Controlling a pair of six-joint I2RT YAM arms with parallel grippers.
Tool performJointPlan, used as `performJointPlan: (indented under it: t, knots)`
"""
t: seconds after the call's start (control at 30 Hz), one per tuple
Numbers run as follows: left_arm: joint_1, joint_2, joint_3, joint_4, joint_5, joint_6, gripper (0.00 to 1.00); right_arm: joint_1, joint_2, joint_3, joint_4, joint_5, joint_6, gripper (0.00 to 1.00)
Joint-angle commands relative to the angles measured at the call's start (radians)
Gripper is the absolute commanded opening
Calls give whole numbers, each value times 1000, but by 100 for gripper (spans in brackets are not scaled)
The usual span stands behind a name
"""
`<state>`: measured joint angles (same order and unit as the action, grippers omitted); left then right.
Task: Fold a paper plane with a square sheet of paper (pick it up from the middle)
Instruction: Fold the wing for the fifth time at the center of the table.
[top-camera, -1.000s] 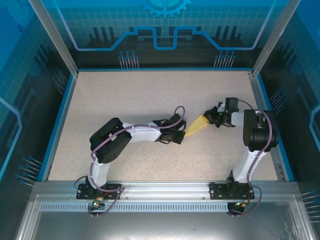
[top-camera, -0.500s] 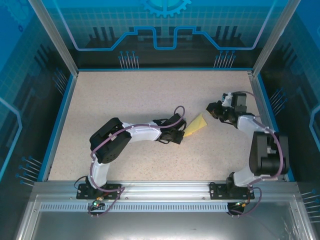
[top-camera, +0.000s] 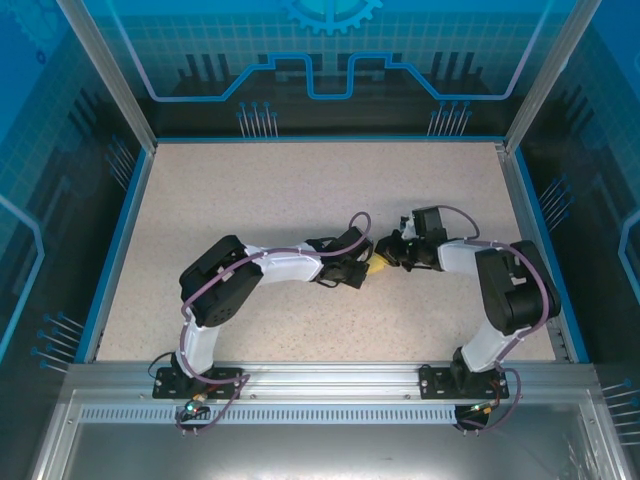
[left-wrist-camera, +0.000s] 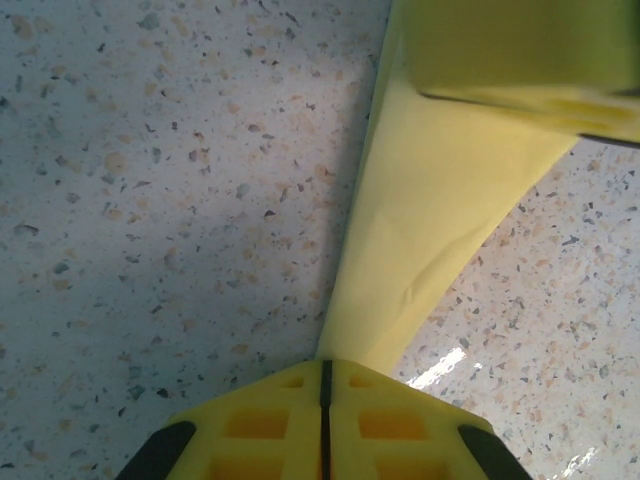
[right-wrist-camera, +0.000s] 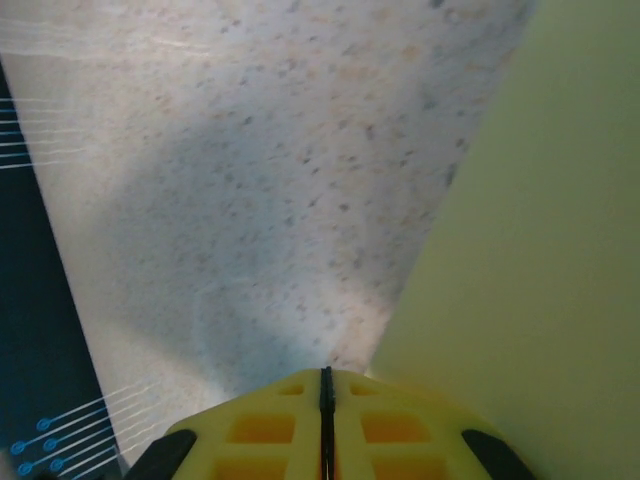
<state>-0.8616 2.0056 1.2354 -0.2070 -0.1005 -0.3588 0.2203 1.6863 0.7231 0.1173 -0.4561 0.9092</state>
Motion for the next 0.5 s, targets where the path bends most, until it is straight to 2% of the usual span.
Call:
performJointPlan:
  t: [0.0,0.2,0.4,0.47]
  knots:
    - [-1,97,-84,-249,-21,28,8,5,44,69,-17,73,-40,9]
    - [-2,94,-91,-258,-28,32,8,-44,110,125,-71,132,-122,9]
    - [-2,93,-94,-270,-37,32,8,-116,179,148,-49,100,-151,9]
    - [-2,91,-98,-273,-39,32,8,-147,202,139,13,48,-136,9]
